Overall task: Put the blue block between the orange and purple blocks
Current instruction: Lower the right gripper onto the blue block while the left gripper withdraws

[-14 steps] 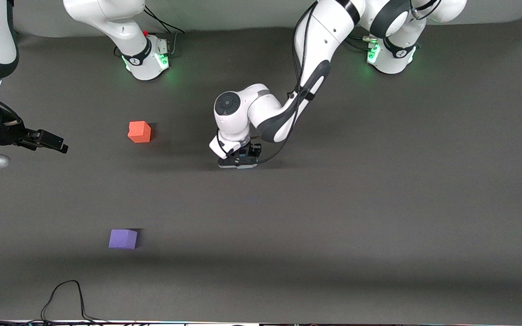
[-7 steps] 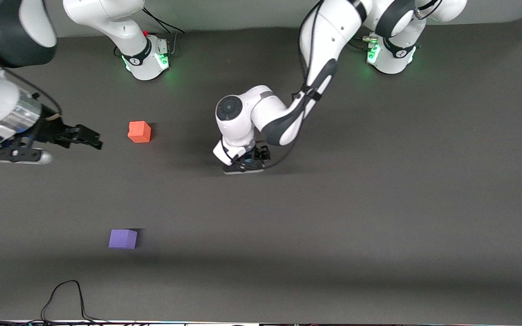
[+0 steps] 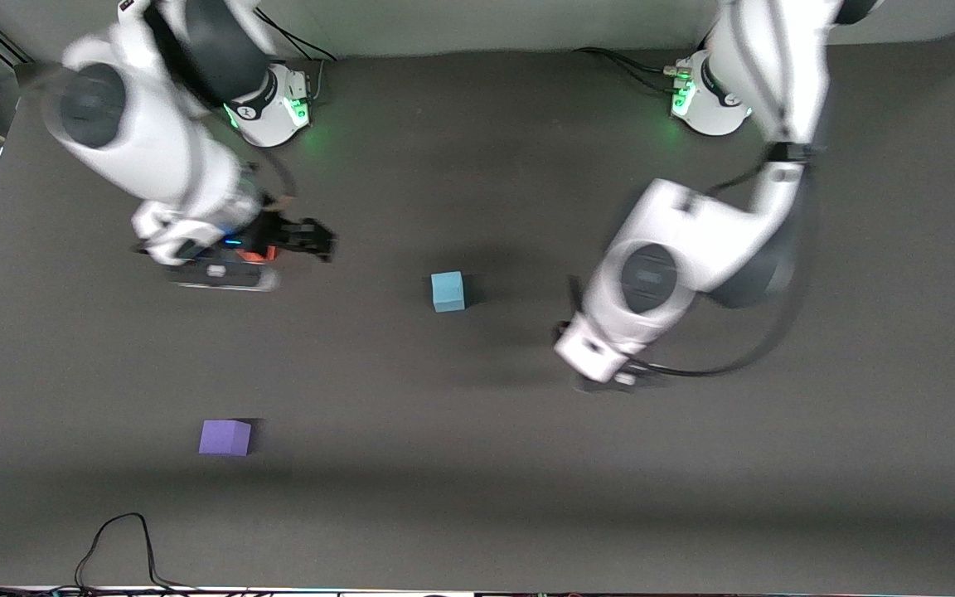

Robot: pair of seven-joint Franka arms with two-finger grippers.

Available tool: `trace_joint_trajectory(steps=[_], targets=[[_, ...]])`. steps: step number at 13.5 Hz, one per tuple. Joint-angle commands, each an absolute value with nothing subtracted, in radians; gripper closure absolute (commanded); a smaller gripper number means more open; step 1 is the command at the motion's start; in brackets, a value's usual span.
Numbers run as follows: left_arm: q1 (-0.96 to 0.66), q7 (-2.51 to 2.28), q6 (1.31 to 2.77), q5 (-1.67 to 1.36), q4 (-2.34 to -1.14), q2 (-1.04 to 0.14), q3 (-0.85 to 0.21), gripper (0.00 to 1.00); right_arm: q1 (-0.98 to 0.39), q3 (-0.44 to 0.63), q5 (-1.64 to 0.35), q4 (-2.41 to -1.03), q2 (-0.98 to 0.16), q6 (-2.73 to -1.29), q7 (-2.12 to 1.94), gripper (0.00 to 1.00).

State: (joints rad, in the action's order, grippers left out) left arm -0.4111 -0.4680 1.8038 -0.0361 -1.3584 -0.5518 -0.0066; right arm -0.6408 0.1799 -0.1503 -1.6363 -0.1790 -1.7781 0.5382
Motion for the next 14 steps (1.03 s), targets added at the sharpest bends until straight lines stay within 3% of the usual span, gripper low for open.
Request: trace_joint_trajectory(steps=[1,5,14], targets=[[-0.229,-0.219,1.757,-0.086,-1.505,-0.404,-0.025,0.0,-0.762,0.196,-0.164,-1.526,-0.343,-1.839,0.578,0.0],[-0.02,0.001,1.643,-0.069,-1.503,-0.321,-0.015,0.0,-0.86,0.198,-0.156,-1.591,-0.442,-2.02,0.627,0.0],[0.032,0.003,1.525,-0.005,-1.512,-0.127,-0.002,0.0,-0.922,0.198,-0.149,-1.934,-0.457,-2.423,0.635,0.0]])
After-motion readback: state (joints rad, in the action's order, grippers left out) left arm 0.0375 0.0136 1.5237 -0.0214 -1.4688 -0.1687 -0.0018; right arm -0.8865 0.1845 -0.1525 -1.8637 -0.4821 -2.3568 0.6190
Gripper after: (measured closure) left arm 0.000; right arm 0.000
